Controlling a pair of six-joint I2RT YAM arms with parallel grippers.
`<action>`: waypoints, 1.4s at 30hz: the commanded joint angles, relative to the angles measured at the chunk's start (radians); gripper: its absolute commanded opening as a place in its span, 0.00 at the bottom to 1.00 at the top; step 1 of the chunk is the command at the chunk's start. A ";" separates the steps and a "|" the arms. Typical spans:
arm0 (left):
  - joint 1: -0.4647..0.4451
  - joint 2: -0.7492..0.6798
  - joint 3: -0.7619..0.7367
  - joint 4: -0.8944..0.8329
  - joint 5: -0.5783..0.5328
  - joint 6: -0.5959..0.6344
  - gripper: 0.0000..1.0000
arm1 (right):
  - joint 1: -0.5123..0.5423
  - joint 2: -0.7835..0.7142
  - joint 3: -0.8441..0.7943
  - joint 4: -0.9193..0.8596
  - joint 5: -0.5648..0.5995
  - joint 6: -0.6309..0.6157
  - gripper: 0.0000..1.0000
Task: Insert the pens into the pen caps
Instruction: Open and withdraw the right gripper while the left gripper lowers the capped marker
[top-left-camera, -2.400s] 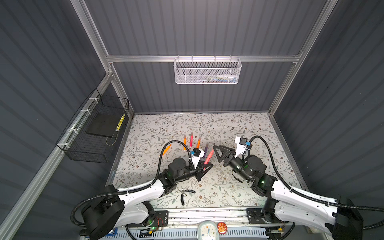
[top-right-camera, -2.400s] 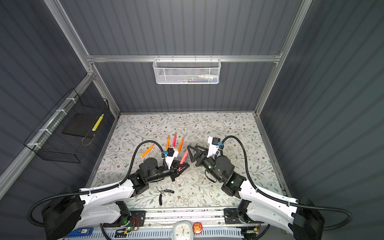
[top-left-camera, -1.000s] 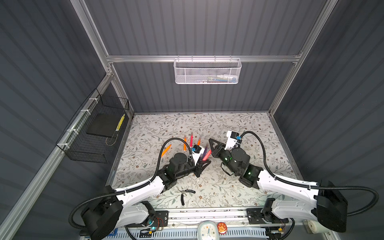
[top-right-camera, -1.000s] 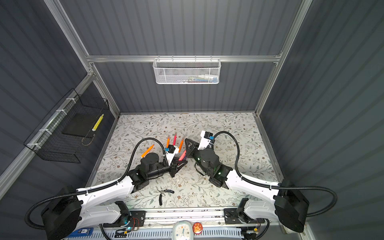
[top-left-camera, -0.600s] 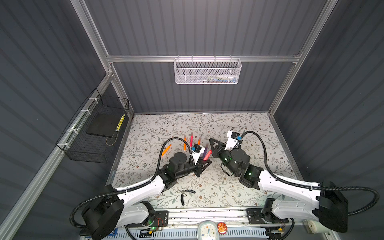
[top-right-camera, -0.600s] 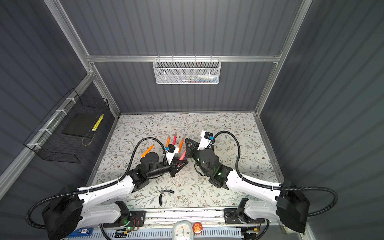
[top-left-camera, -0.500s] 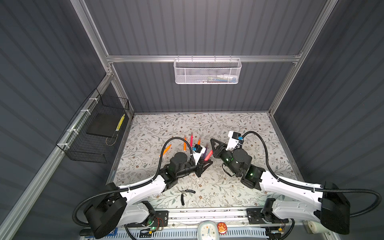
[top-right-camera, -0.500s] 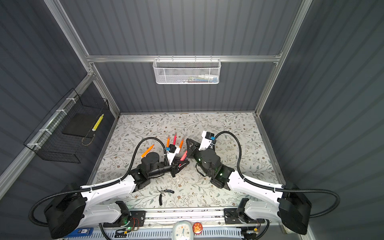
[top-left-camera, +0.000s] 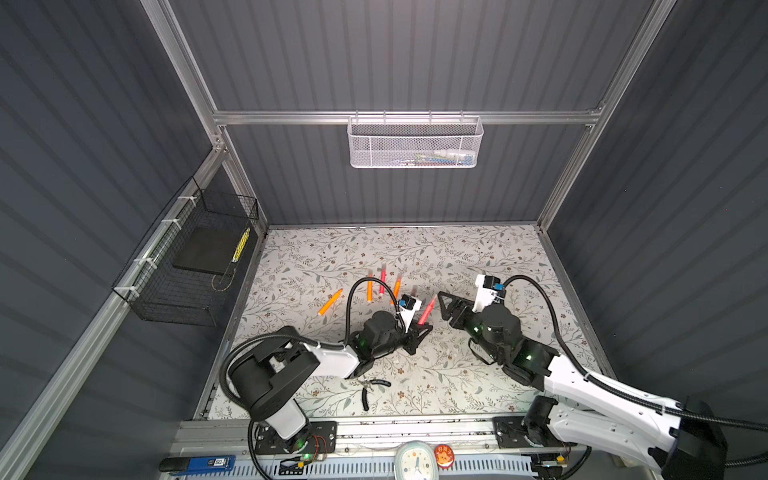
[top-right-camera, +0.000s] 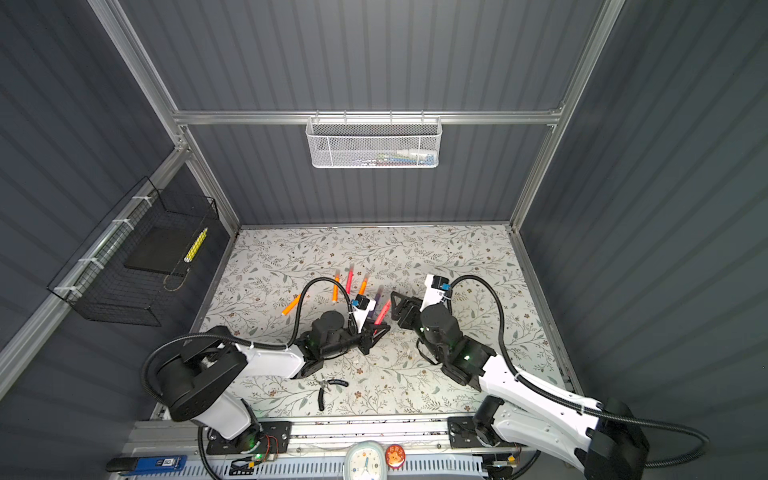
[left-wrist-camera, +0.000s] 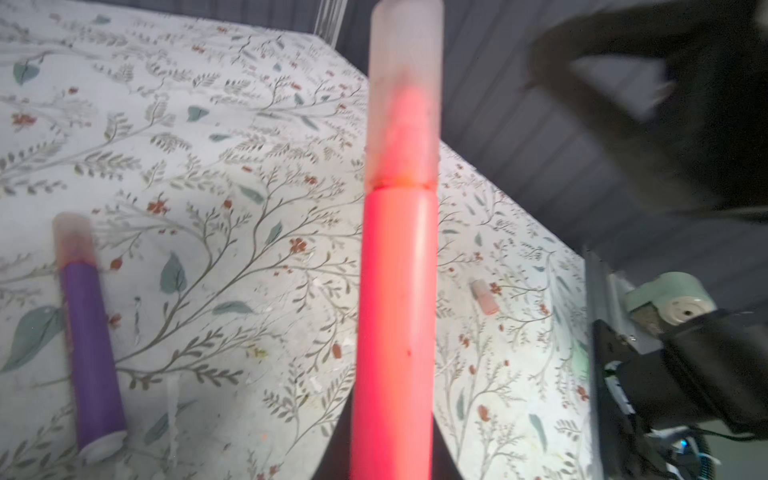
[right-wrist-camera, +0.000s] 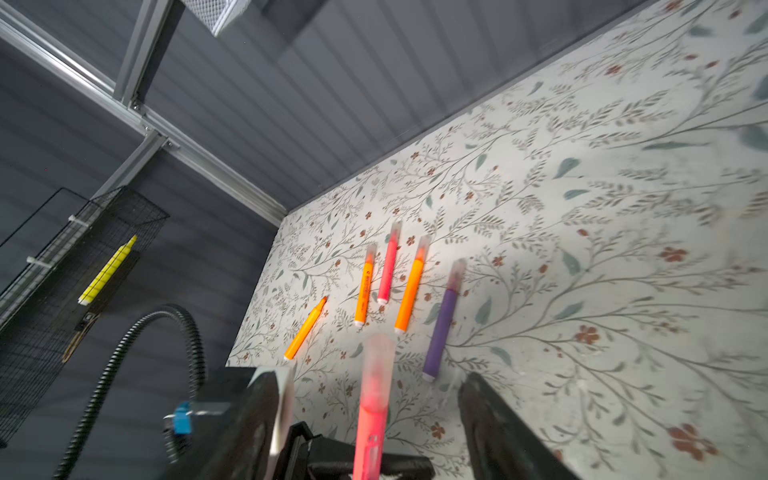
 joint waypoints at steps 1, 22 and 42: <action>-0.002 0.097 0.062 0.024 -0.093 -0.051 0.00 | -0.026 -0.107 -0.064 -0.141 0.093 0.032 0.75; -0.003 0.460 0.375 -0.279 -0.292 -0.047 0.00 | -0.130 0.078 -0.110 -0.034 0.009 0.040 0.85; -0.005 0.447 0.345 -0.223 -0.237 -0.019 0.00 | -0.217 0.814 0.157 0.378 -0.290 0.087 0.40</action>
